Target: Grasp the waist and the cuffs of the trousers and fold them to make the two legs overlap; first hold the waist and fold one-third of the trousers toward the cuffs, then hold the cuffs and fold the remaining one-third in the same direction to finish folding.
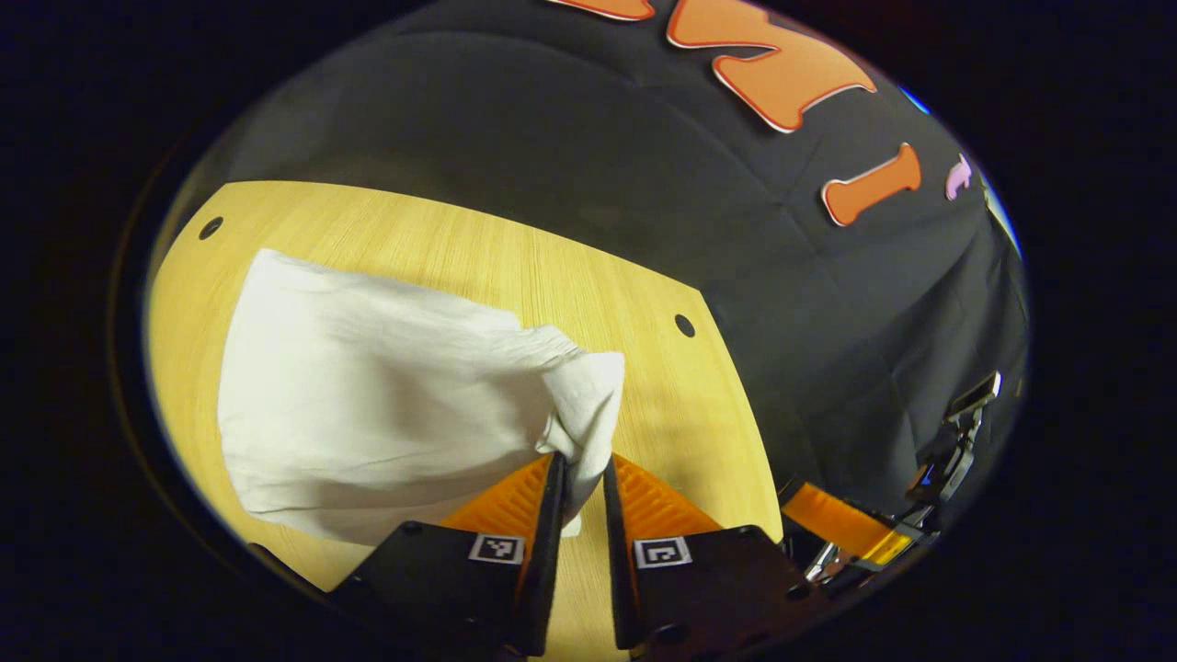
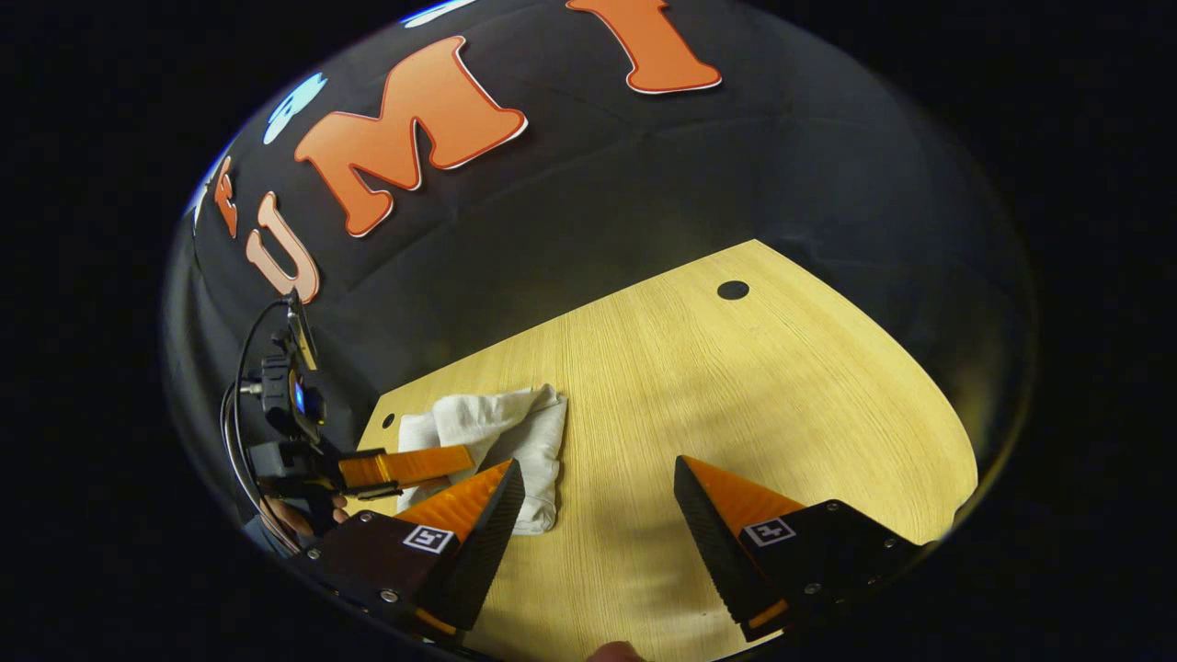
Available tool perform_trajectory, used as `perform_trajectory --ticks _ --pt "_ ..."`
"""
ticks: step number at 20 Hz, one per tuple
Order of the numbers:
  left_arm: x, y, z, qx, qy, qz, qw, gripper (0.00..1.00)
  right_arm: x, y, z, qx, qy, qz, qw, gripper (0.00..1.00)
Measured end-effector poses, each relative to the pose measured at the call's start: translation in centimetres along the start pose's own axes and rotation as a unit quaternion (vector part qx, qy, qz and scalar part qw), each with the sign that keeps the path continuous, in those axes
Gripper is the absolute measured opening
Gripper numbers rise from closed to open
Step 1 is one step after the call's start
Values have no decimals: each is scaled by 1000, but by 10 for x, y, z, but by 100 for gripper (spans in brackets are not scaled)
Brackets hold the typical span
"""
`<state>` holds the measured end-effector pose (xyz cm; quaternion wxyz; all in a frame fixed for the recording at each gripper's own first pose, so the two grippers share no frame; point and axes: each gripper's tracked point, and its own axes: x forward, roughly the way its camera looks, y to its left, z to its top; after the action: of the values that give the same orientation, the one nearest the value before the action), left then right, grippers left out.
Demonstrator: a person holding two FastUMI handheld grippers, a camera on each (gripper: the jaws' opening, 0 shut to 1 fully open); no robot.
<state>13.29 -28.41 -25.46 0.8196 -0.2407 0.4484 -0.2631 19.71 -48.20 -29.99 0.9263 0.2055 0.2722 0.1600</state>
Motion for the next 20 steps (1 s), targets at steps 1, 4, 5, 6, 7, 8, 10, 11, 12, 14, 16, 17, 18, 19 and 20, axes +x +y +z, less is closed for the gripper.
perform_trajectory --ticks 1,4,5,6,7,8,10,11,12,14,16,17,18,19,20 --pt "0 -3 -2 8 -1 -5 1000 46 -1 1 2 -2 -2 0 1000 98" --pt "-27 -10 -6 51 -14 -8 999 58 -4 9 5 -13 -12 5 1000 98" --pt "-35 -8 -3 70 -25 1 997 72 -6 12 8 -19 -17 7 1000 98" --pt "-44 -5 3 89 -39 12 995 84 -10 18 11 -28 -25 8 999 98" --pt "-54 -1 10 103 -55 23 993 89 -12 23 15 -40 -38 7 998 98" --pt "-61 3 15 115 -74 32 990 95 -16 30 21 -55 -50 5 997 98" --pt "-89 6 31 136 -114 56 982 99 -28 42 34 -88 -82 -1 993 98" --pt "-105 9 39 147 -132 71 978 100 -34 49 40 -104 -98 -2 990 98" --pt "-117 15 45 156 -149 85 973 99 -39 58 46 -120 -112 -3 986 98" --pt "-144 20 58 166 -189 109 962 99 -50 76 57 -154 -136 -2 979 98" --pt "-177 21 76 174 -243 137 944 99 -64 96 64 -179 -160 1 971 98" --pt "-189 20 82 177 -269 149 935 99 -70 101 66 -186 -171 1 968 98" --pt "-200 20 90 181 -294 159 925 99 -78 109 66 -191 -178 3 965 98" --pt "-214 20 96 185 -315 170 915 99 -84 116 67 -196 -187 2 963 99" --pt "-224 19 100 189 -333 180 906 99 -90 122 67 -200 -195 2 960 98"
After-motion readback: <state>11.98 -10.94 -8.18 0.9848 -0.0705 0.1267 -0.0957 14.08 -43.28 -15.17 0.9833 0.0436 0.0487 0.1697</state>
